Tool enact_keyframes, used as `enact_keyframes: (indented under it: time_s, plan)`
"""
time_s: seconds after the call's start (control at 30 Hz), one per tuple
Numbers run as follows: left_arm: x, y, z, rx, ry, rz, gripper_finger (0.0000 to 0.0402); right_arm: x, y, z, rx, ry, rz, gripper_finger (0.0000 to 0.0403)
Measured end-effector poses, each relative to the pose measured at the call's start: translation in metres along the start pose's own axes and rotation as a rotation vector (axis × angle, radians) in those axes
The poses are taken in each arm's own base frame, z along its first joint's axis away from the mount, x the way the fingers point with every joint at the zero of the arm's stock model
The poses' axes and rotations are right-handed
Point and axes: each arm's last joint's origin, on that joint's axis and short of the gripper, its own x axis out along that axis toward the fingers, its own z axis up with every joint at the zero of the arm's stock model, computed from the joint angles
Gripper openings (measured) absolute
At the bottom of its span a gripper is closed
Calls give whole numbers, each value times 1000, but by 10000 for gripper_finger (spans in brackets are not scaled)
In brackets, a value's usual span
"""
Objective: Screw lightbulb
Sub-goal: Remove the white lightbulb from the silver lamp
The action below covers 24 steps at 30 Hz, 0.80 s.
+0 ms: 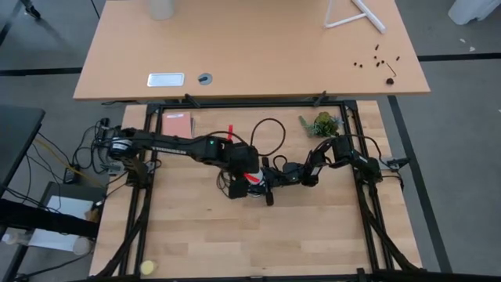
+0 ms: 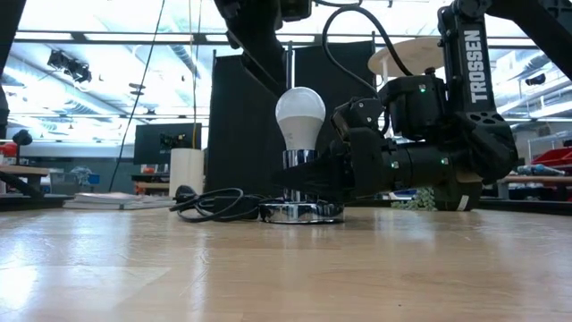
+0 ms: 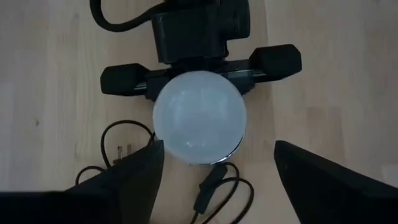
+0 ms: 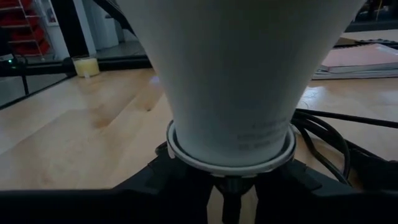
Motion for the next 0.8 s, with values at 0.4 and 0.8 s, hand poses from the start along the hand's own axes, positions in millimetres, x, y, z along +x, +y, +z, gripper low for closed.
enact_keyframes:
  time_s: [0.4,0.8]
  plan:
    - [22,2,2,76,23,1,387,0,0,0,-11,4,-1,176]
    - [46,1,10,121,12,-8,390,0,-1,-1,-12,4,-5,177]
